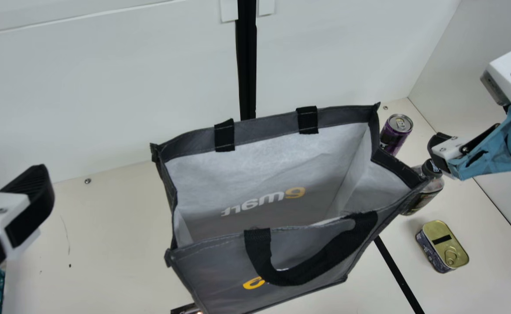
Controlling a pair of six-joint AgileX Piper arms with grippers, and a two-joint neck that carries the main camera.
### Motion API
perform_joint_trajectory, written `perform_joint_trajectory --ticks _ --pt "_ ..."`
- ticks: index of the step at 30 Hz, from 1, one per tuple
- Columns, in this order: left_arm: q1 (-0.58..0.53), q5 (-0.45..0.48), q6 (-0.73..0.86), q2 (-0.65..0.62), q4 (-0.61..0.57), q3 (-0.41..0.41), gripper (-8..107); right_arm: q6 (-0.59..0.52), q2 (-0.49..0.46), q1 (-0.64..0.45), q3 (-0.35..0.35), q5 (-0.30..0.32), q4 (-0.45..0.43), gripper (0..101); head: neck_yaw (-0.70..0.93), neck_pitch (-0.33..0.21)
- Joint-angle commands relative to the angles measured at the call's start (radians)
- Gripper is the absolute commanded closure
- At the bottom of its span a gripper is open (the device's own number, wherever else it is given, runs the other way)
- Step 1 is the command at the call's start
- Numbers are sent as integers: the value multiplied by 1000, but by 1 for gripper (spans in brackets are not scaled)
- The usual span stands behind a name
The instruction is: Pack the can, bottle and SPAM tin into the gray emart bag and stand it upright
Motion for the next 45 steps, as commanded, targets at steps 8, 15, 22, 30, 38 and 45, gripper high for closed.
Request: perform_joint_trajectory --ticks 8,15,22,30,38,45 --pt "-54 -10 73 56 -42 -86 9 0 0 0 0 0 0 6 -2 -23" --pt "-104 -9 118 99 -89 -142 9 0 0 0 0 0 0 6 -2 -23" --pt "-146 -14 154 137 -132 -187 9 0 0 0 0 0 0 6 -2 -23" --pt "-184 -16 202 177 -180 -236 9 0 0 0 0 0 0 6 -2 -23" --pt "-233 -15 248 215 -199 -277 9 0 0 0 0 0 0 6 -2 -23" --pt "-280 -23 275 252 -198 -304 9 0 0 0 0 0 0 6 -2 -23"
